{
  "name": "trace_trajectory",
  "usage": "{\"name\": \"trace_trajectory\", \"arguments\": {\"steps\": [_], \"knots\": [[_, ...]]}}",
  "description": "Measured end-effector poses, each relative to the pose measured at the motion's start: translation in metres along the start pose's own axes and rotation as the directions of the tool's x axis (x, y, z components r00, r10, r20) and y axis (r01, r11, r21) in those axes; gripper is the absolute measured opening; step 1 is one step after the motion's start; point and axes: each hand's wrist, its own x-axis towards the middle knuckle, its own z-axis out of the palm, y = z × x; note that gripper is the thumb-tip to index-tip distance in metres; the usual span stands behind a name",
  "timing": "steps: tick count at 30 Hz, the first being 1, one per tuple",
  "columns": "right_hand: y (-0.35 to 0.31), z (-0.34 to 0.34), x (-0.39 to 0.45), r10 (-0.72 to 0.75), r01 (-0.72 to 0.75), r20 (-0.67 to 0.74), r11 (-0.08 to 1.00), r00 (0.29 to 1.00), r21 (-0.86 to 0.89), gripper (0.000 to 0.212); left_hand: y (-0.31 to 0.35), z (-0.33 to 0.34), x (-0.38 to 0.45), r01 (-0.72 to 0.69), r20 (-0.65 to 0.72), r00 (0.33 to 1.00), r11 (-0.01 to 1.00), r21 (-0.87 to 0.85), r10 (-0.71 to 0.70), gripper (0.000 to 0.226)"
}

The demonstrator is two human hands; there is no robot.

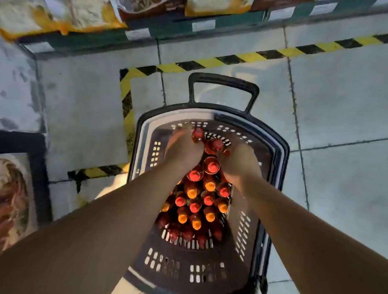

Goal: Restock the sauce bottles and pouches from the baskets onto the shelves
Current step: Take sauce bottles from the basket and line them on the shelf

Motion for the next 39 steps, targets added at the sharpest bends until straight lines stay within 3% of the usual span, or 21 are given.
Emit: {"name": "trace_trajectory", "arguments": {"steps": [4, 8, 11, 15, 20, 25, 30, 35, 39], "knots": [[0.004, 0.032, 0.029, 0.013, -0.005, 0.038, 0.98, 0.999, -0.197, 0.038, -0.015, 0.024, 0.025, -0.069, -0.04, 0.997, 0.993, 0.096, 0.073, 0.035], [0.017, 0.052, 0.042, -0.023, 0.015, -0.025, 0.951, 0.999, -0.308, 0.032, -0.029, 0.038, 0.035, -0.193, -0.092, 0.972, 0.955, 0.224, 0.218, 0.024], [0.028, 0.06, 0.049, -0.061, 0.032, -0.071, 0.937, 0.996, -0.348, 0.024, -0.043, 0.046, 0.039, -0.256, 0.003, 0.962, 0.896, 0.362, 0.273, 0.024], [0.031, 0.063, 0.055, -0.121, 0.093, -0.057, 0.929, 0.991, -0.359, 0.034, -0.053, 0.047, 0.035, -0.333, 0.125, 0.941, 0.793, 0.51, 0.315, 0.028], [0.034, 0.051, 0.04, -0.125, 0.113, -0.042, 0.97, 0.991, -0.216, 0.03, -0.053, 0.032, 0.021, -0.275, 0.144, 0.961, 0.871, 0.408, 0.236, 0.03], [0.033, 0.022, -0.017, -0.094, 0.093, -0.11, 0.996, 0.99, -0.01, 0.027, -0.052, 0.002, -0.027, -0.199, 0.064, 0.98, 0.957, 0.213, 0.19, 0.03], [0.02, -0.022, -0.102, -0.073, 0.091, -0.117, 0.984, 0.99, 0.154, 0.029, -0.03, -0.051, -0.1, -0.118, -0.009, 0.993, 0.99, 0.081, 0.119, 0.015], [0.011, -0.083, -0.193, -0.053, 0.092, -0.199, 0.976, 0.979, 0.196, 0.023, 0.013, -0.112, -0.186, -0.129, -0.068, 0.989, 0.989, 0.068, 0.134, 0.011], [0.005, -0.136, -0.265, -0.064, 0.085, -0.138, 0.985, 0.988, 0.148, 0.028, 0.041, -0.142, -0.273, -0.08, -0.127, 0.988, 0.996, 0.032, 0.084, 0.019]]}}
